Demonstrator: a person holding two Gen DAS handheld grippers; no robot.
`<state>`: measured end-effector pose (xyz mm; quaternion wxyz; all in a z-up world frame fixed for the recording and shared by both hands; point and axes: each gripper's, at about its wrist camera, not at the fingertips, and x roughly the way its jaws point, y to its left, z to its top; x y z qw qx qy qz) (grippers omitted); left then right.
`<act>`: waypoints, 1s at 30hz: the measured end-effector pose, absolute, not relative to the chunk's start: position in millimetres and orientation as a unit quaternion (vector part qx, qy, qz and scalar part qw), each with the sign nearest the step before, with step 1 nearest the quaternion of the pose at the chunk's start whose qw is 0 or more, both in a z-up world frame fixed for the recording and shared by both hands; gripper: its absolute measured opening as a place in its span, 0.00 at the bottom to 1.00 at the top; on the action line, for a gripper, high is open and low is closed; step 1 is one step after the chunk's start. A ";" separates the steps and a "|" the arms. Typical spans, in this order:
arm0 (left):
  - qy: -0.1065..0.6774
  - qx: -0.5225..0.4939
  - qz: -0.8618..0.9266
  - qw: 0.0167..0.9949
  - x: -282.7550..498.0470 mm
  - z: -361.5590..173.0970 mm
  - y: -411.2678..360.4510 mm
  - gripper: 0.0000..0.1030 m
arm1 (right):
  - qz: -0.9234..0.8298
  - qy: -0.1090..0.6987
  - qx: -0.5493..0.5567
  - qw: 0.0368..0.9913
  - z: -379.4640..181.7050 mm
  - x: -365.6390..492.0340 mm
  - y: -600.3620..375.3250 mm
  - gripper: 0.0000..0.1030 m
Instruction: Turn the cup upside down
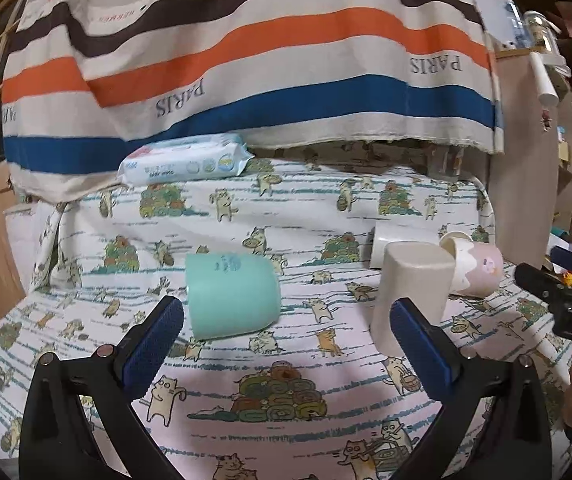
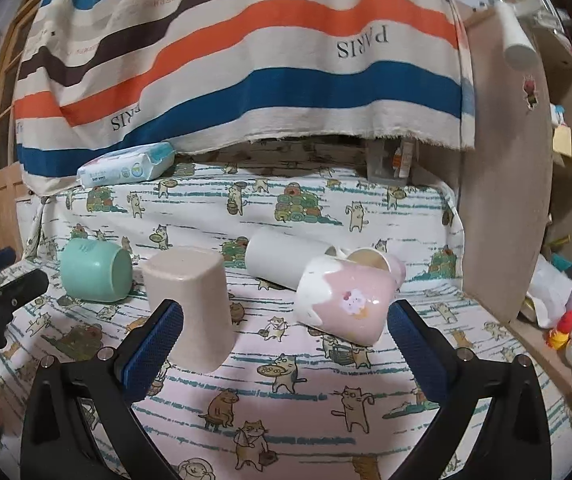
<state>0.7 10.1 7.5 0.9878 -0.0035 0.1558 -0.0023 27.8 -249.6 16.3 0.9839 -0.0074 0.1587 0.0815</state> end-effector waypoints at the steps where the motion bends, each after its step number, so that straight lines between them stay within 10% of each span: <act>1: 0.155 -0.006 0.000 0.988 0.5 7.7 11.2 1.00 | 0.077 0.154 -0.002 0.985 16.9 25.9 -251.8 1.00; 30: 0.154 -0.004 0.005 0.988 -1.2 7.1 10.2 1.00 | 0.074 0.159 -0.007 0.985 17.0 23.3 -251.9 1.00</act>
